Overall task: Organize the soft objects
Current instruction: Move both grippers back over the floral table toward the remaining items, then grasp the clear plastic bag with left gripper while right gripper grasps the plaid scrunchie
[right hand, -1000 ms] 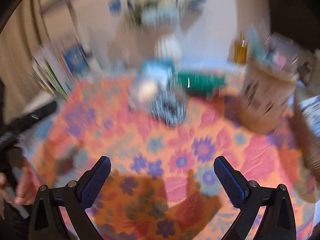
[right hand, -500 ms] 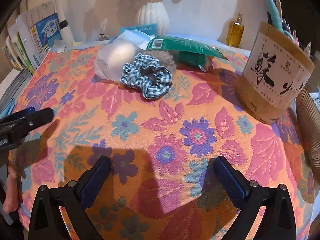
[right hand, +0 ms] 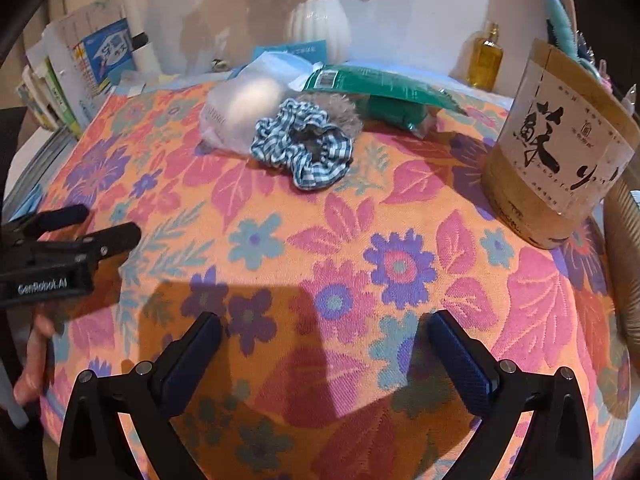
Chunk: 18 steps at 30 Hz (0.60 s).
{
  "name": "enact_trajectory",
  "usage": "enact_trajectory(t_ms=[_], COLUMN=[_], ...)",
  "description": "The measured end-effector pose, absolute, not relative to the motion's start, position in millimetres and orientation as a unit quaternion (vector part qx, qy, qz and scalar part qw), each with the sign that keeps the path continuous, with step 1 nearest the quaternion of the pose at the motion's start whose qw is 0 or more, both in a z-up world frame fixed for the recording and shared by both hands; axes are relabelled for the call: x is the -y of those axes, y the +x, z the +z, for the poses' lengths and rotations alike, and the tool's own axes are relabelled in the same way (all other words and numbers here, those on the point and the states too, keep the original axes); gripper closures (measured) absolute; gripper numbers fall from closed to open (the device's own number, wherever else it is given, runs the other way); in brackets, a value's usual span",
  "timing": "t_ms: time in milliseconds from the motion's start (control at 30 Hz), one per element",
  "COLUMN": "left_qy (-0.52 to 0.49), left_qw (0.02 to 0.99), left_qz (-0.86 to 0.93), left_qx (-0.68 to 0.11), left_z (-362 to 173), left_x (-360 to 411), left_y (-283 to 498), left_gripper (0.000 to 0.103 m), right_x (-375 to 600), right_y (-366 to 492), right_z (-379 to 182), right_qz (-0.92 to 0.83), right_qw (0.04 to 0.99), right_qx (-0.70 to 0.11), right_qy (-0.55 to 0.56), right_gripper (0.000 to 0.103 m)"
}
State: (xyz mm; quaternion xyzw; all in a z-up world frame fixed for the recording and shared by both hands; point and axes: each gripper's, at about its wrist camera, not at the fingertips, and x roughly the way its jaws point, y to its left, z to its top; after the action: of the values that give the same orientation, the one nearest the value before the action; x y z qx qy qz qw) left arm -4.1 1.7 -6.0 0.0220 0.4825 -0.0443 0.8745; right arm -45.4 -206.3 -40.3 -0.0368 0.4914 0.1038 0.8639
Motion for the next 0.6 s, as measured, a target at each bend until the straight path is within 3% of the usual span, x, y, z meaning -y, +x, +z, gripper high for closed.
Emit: enact_trajectory(t_ms=[100, 167, 367, 433, 500, 600], left_qy=[0.033, -0.005, -0.081, -0.101, -0.118, -0.128], left_qw=[0.856, 0.844, 0.865, 0.862, 0.861, 0.853], left_qz=[-0.053, -0.063, -0.141, -0.166, -0.167, -0.179], left_qx=[-0.513, -0.532, -0.475, -0.467, -0.466, -0.473], left_z=[-3.0, 5.5, 51.5, 53.5, 46.5, 28.4], left_x=[-1.6, -8.9, -1.9, 5.8, 13.1, 22.7], left_y=[0.9, 6.3, 34.9, 50.9, 70.1, 93.5], left_gripper=[0.000, 0.001, 0.001, 0.001, 0.001, 0.002], right_x=[206.0, 207.5, 202.7, 202.6, 203.3, 209.0], right_y=[-45.5, -47.0, -16.9, 5.1, 21.9, 44.8], right_z=[-33.3, -17.6, 23.5, 17.1, 4.9, -14.8], right_qz=[0.127, 0.123, 0.127, 0.128, 0.133, 0.153], right_qw=[0.841, 0.853, 0.896, 0.903, 0.898, 0.884], right_qx=[-0.523, -0.504, -0.421, -0.408, -0.420, -0.440], right_qy=[-0.054, -0.065, -0.055, -0.039, -0.015, 0.032], right_gripper=[0.001, 0.002, 0.003, 0.010, 0.023, 0.025])
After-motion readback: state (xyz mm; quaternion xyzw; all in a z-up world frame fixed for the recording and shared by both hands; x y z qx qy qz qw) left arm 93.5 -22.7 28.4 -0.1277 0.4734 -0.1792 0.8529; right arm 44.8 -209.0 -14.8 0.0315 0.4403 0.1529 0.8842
